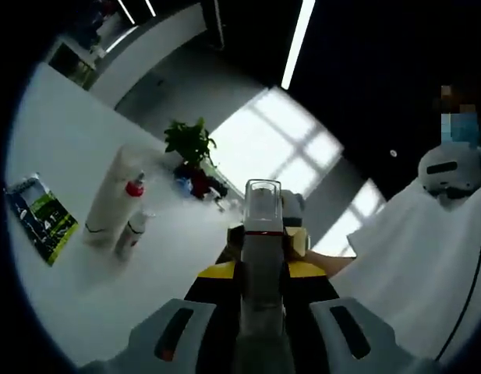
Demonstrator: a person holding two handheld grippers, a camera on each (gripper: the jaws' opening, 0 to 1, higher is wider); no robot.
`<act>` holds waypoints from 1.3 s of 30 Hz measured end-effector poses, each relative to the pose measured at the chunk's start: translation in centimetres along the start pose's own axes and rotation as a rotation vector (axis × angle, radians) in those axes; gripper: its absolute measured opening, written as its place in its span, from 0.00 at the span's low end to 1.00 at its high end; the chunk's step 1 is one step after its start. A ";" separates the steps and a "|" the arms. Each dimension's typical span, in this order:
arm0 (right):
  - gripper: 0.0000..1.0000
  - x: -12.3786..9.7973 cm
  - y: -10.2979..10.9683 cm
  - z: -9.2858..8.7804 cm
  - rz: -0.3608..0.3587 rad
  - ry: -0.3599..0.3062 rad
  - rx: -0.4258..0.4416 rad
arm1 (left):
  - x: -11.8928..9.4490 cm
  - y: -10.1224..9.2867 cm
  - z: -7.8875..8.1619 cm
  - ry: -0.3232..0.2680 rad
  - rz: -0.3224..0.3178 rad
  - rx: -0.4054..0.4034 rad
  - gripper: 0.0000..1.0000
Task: Arrange the skincare products in the storage area until every visible bottle or jar stands upright without overlapping.
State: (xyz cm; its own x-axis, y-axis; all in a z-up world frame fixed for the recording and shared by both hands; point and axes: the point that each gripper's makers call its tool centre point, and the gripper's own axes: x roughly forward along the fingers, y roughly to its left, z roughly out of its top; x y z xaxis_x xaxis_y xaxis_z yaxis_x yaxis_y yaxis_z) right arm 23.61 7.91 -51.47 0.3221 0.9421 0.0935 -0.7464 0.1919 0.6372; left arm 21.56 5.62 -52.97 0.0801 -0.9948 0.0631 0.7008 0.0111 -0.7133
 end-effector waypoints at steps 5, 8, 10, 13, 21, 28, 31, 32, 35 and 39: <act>0.21 -0.4 -1.4 0.6 -0.076 -0.038 0.002 | 0.1 1.5 1.2 -0.004 0.134 0.109 0.18; 0.21 -0.6 -2.5 1.1 -0.169 -0.037 -0.023 | 0.5 2.1 1.4 0.051 0.225 0.186 0.19; 0.21 -0.5 -2.7 1.1 -0.203 -0.008 -0.072 | 0.8 2.8 1.1 0.144 0.311 0.282 0.20; 0.21 -0.7 -3.7 1.3 -0.314 0.029 -0.128 | 0.9 3.9 1.6 0.225 0.462 0.438 0.21; 0.20 -1.1 -4.4 3.2 -0.464 -0.095 -0.027 | 1.2 4.6 3.4 0.246 0.711 0.677 0.20; 0.20 -1.2 -3.3 3.3 -0.537 -0.098 -0.137 | 1.3 4.6 2.9 0.218 0.741 0.623 0.19; 0.20 -1.2 -3.0 3.2 -0.534 -0.079 -0.164 | 1.1 4.3 2.7 0.220 0.722 0.606 0.19; 0.20 -1.2 -2.9 3.2 -0.526 -0.074 -0.174 | 1.1 4.3 2.7 0.217 0.712 0.601 0.19; 0.20 -1.0 -2.4 3.5 -0.496 -0.055 -0.217 | 1.2 3.7 2.9 0.188 0.635 0.546 0.18; 0.21 -0.5 -0.7 4.7 -0.379 -0.055 -0.284 | 1.1 2.5 3.1 0.175 0.480 0.466 0.18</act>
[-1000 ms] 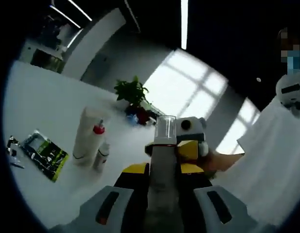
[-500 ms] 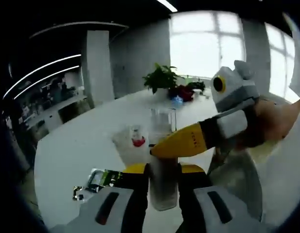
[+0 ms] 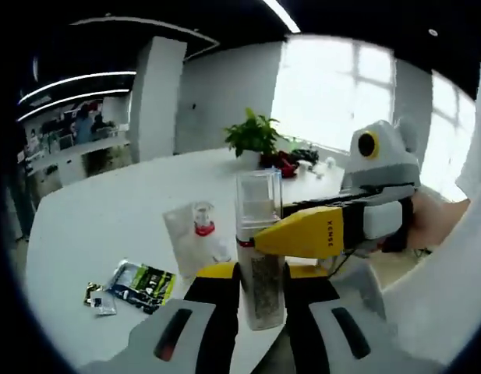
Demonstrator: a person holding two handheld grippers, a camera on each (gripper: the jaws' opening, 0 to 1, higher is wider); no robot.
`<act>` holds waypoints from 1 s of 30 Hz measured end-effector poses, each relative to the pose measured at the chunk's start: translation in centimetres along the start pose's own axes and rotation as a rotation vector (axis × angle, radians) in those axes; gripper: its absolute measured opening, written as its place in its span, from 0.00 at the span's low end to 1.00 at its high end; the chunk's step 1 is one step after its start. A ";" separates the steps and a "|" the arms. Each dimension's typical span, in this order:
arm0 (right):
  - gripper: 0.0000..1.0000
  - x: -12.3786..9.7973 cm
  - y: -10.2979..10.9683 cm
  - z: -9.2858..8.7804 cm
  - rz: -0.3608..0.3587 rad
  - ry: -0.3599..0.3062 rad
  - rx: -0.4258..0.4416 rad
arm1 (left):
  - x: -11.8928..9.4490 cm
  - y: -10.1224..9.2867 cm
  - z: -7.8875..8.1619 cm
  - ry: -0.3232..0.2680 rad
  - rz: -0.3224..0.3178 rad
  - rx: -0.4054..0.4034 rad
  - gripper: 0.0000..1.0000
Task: Arrange the skincare products in the storage area until every visible bottle or jar stands upright without overlapping.
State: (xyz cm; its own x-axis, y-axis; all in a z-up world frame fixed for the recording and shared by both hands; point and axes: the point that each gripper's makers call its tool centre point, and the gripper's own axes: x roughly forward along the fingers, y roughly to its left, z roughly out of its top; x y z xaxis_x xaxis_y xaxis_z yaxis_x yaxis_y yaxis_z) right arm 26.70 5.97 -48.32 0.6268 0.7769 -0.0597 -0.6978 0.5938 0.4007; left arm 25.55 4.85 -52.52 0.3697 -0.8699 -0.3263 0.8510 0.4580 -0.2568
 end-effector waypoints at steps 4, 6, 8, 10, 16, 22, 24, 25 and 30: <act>0.22 -0.2 1.2 0.8 0.115 0.024 -0.041 | -0.8 -1.3 0.5 -0.009 -0.146 -0.065 0.18; 0.22 -0.2 1.7 1.3 0.159 0.023 -0.062 | -1.3 -2.1 1.3 -0.034 -0.224 -0.098 0.18; 0.23 -0.4 2.5 1.4 0.218 0.049 -0.060 | -1.6 -2.5 2.2 -0.071 -0.276 -0.123 0.18; 0.23 -0.4 2.9 1.5 0.253 0.066 -0.069 | -1.9 -3.0 2.7 -0.079 -0.324 -0.147 0.18; 0.24 -0.6 3.4 1.5 0.296 0.096 -0.094 | -1.8 -4.0 2.8 -0.047 -0.390 -0.112 0.18; 0.23 -0.6 3.5 1.3 0.272 0.073 -0.116 | -1.0 -4.5 2.4 -0.018 -0.404 -0.085 0.18; 0.23 -0.6 3.1 1.1 0.238 0.070 -0.129 | -0.7 -4.4 2.1 -0.002 -0.391 -0.068 0.18; 0.23 -0.6 2.9 1.0 0.220 0.070 -0.138 | -0.6 -4.2 1.9 0.006 -0.378 -0.049 0.18; 0.22 -0.5 1.1 0.6 0.071 0.073 -0.237 | 0.3 -2.6 1.2 0.071 -0.249 0.042 0.18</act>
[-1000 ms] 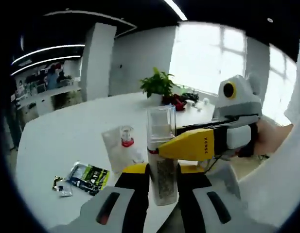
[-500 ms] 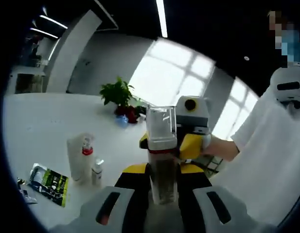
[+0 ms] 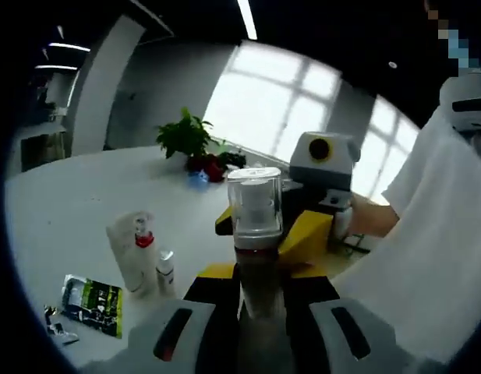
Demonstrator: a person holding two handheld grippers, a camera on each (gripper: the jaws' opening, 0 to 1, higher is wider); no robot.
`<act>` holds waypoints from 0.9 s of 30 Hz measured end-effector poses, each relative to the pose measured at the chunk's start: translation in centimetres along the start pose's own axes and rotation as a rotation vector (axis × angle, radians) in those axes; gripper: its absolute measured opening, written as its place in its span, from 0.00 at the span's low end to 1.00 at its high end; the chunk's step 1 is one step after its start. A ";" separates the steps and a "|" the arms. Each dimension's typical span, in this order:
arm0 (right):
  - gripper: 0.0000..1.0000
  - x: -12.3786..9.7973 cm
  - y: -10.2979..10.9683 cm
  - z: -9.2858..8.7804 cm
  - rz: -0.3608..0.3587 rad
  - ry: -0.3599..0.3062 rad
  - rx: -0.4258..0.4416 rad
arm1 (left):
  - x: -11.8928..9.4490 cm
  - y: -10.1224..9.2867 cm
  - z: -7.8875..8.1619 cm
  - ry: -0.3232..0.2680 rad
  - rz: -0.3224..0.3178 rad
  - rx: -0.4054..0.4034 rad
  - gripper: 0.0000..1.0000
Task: Arrange the skincare products in the storage area until every visible bottle or jar stands upright without overlapping.
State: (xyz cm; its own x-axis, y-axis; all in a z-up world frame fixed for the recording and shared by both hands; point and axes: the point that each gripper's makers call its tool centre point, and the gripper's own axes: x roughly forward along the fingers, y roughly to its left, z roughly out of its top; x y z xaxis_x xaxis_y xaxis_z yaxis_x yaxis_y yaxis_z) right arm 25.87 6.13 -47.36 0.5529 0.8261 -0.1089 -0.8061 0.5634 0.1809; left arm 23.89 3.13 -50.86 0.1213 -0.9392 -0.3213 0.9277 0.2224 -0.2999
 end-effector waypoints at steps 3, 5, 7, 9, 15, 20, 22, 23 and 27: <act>0.22 0.1 -0.6 -0.8 -0.071 0.029 -0.078 | 0.6 0.9 -0.6 0.055 0.094 0.074 0.19; 0.22 0.3 -0.7 -1.7 -0.100 0.063 -0.119 | 1.1 1.4 -1.4 0.100 0.137 0.117 0.20; 0.22 0.3 -0.7 -2.2 -0.108 0.079 -0.135 | 1.3 1.6 -1.9 0.116 0.154 0.147 0.20; 0.22 0.2 -0.7 -2.8 -0.103 0.097 -0.147 | 1.5 1.7 -2.5 0.138 0.162 0.164 0.20; 0.22 -0.2 -1.0 -4.2 -0.100 0.135 -0.177 | 2.2 2.1 -3.7 0.177 0.219 0.244 0.20; 0.22 -0.5 -1.6 -5.1 -0.079 0.159 -0.194 | 2.8 2.7 -4.5 0.163 0.251 0.229 0.19; 0.22 -0.6 -1.8 -5.5 -0.063 0.171 -0.202 | 3.1 2.7 -4.7 0.154 0.252 0.213 0.19; 0.22 -0.6 -1.8 -5.7 -0.054 0.178 -0.207 | 3.2 2.8 -4.9 0.151 0.250 0.211 0.19; 0.22 -0.6 -1.9 -6.4 -0.025 0.212 -0.237 | 3.7 2.9 -5.5 0.164 0.231 0.207 0.19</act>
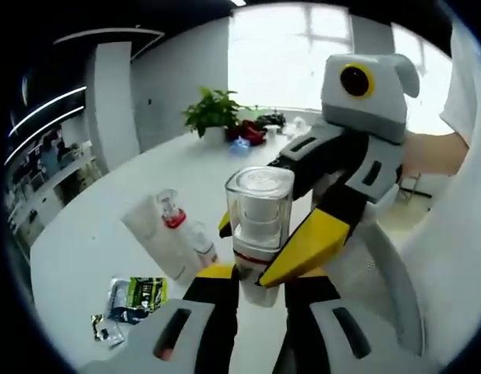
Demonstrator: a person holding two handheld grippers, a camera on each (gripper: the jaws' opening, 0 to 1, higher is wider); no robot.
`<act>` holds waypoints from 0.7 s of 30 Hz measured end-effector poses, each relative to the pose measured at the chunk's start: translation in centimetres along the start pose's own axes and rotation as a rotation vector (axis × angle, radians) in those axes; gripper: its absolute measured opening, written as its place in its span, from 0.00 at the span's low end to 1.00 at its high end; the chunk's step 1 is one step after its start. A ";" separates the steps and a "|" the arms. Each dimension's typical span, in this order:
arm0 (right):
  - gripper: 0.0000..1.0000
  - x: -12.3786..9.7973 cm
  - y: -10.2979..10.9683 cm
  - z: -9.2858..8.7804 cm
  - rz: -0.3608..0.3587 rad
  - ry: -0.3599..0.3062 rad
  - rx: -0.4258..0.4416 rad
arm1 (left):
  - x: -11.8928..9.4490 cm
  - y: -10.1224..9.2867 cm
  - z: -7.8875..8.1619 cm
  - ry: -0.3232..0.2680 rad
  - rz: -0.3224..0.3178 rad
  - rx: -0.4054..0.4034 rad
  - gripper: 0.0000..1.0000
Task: Arrange the skincare products in the storage area until every visible bottle or jar stands upright without overlapping.
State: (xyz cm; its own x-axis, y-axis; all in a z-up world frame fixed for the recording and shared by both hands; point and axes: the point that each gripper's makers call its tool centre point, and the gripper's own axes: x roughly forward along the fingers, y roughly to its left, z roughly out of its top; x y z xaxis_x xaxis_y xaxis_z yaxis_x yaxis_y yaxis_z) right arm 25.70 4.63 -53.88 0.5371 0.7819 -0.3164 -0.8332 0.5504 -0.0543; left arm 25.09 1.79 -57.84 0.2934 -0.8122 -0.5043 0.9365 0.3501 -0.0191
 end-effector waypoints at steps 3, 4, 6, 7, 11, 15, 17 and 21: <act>0.22 0.3 0.2 -0.6 0.020 0.035 -0.044 | 0.3 -0.2 -0.6 0.028 -0.016 0.028 0.19; 0.22 0.4 0.2 -0.7 0.022 0.041 -0.048 | 0.5 -0.1 -0.8 0.035 -0.018 0.032 0.19; 0.22 0.5 0.2 -1.0 0.028 0.049 -0.053 | 0.7 -0.1 -1.2 0.045 -0.024 0.036 0.19; 0.22 0.6 0.2 -1.2 0.031 0.053 -0.055 | 0.7 0.0 -1.3 0.047 -0.026 0.038 0.19; 0.22 0.9 -0.1 -2.0 0.036 0.072 -0.051 | 1.3 0.2 -1.9 0.065 -0.038 0.053 0.18; 0.23 1.4 -0.5 -3.1 0.023 0.095 -0.030 | 2.0 0.6 -2.8 0.084 -0.032 0.062 0.18; 0.23 1.7 -0.8 -3.6 0.013 0.104 -0.020 | 2.3 0.8 -3.1 0.090 -0.027 0.064 0.18; 0.23 1.9 -1.1 -4.9 -0.005 0.124 0.012 | 2.9 1.2 -4.2 0.108 -0.027 0.056 0.17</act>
State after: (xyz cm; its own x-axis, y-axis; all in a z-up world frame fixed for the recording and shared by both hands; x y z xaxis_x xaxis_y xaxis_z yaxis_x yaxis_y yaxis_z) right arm 27.01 4.10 -59.05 0.5199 0.7378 -0.4306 -0.8288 0.5578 -0.0450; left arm 26.27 1.78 -62.95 0.2480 -0.7653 -0.5940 0.9540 0.2995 0.0123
